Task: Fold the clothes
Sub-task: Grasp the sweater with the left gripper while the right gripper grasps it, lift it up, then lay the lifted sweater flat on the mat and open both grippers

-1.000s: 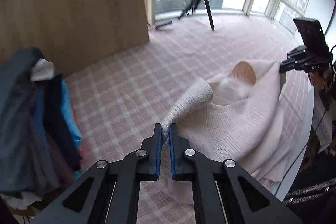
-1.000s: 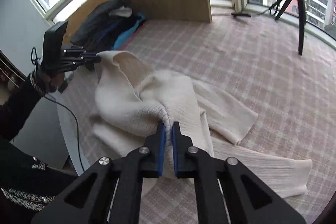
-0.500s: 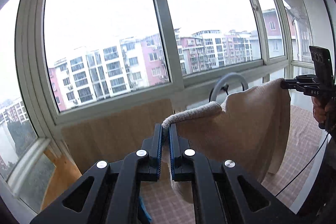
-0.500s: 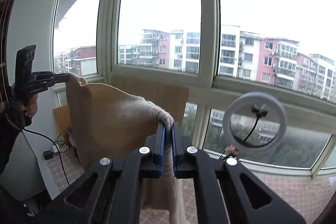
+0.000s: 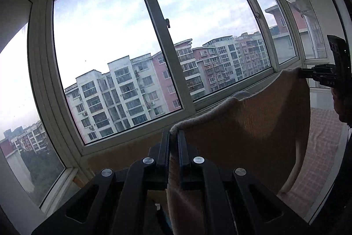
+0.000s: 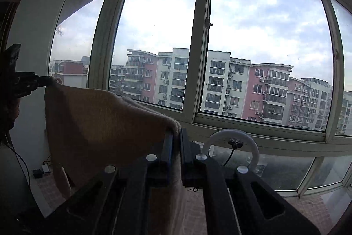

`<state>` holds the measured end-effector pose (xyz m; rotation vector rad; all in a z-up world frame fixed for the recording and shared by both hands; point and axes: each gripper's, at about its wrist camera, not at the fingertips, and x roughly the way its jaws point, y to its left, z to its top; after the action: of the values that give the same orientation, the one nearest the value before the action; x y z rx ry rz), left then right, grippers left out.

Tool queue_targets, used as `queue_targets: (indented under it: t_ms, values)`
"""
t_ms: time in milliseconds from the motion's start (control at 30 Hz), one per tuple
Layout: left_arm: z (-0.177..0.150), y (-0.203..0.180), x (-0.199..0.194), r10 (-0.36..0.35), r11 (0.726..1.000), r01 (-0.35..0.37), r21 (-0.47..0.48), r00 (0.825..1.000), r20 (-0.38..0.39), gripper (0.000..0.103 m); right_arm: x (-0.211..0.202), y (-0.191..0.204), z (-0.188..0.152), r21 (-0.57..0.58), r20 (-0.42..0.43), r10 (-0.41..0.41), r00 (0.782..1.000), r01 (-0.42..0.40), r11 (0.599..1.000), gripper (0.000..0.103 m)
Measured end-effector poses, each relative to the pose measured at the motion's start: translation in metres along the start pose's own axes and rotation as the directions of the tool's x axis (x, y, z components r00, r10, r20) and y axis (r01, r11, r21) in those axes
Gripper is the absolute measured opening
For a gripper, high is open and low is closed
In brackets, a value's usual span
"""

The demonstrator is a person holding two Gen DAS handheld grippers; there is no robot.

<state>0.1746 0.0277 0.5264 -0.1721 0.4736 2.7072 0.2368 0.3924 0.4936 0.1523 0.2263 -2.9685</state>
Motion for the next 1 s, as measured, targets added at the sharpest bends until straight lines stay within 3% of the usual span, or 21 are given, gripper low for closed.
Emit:
queue_targets:
  t_ms: [200,300,400,467,533,600,633,667,700,767,900,1000]
  values:
    - [0.004,0.007,0.011,0.019,1.0,-0.018,0.014,0.999,-0.035,0.006,0.014,-0.001,0.007,-0.03,0.012,-0.021,1.0,0.022,0.999,0.006]
    - [-0.013,0.012,0.059,0.026,1.0,-0.024,0.018,0.992,-0.121,0.006,0.056,-0.007,-0.003,-0.018,-0.05,-0.019,0.999,0.018,1.0,0.006]
    - [-0.052,0.017,0.138,0.023,1.0,-0.023,0.003,0.968,-0.251,0.006,0.126,-0.014,-0.033,0.014,-0.163,-0.024,0.986,0.027,1.0,0.006]
    - [-0.088,0.014,0.204,0.032,0.999,-0.033,0.003,0.937,-0.348,0.006,0.185,-0.023,-0.067,0.062,-0.274,-0.016,0.962,0.035,0.997,0.006]
    - [-0.137,0.006,0.279,0.053,0.998,-0.056,0.007,0.882,-0.468,0.007,0.257,-0.03,-0.109,0.081,-0.396,-0.002,0.918,0.037,0.996,0.006]
    - [-0.187,0.0,0.35,0.066,0.997,-0.083,-0.003,0.813,-0.579,0.007,0.325,-0.037,-0.157,0.116,-0.526,0.018,0.85,0.05,0.992,0.007]
    - [-0.21,-0.004,0.372,0.066,0.996,-0.089,-0.007,0.788,-0.612,0.006,0.351,-0.041,-0.182,0.132,-0.594,0.023,0.804,0.069,0.989,0.007]
    - [-0.23,-0.008,0.384,0.064,0.996,-0.094,-0.013,0.771,-0.634,0.006,0.364,-0.044,-0.203,0.157,-0.634,0.037,0.772,0.083,0.984,0.007]
    - [-0.245,-0.009,0.388,0.058,0.995,-0.094,-0.022,0.76,-0.648,0.006,0.361,-0.05,-0.217,0.191,-0.636,0.055,0.77,0.088,0.978,0.007]
    - [-0.254,-0.004,0.363,0.026,0.996,-0.078,-0.052,0.762,-0.647,0.007,0.35,-0.061,-0.244,0.256,-0.636,0.094,0.766,0.094,0.962,0.013]
    - [-0.271,0.005,0.312,-0.036,0.993,-0.047,-0.113,0.765,-0.643,0.009,0.276,-0.081,-0.261,0.356,-0.612,0.198,0.766,0.043,0.934,0.014]
    - [-0.284,0.013,0.272,-0.081,0.987,-0.029,-0.161,0.766,-0.638,0.009,0.22,-0.096,-0.273,0.428,-0.587,0.274,0.762,0.005,0.904,0.022]
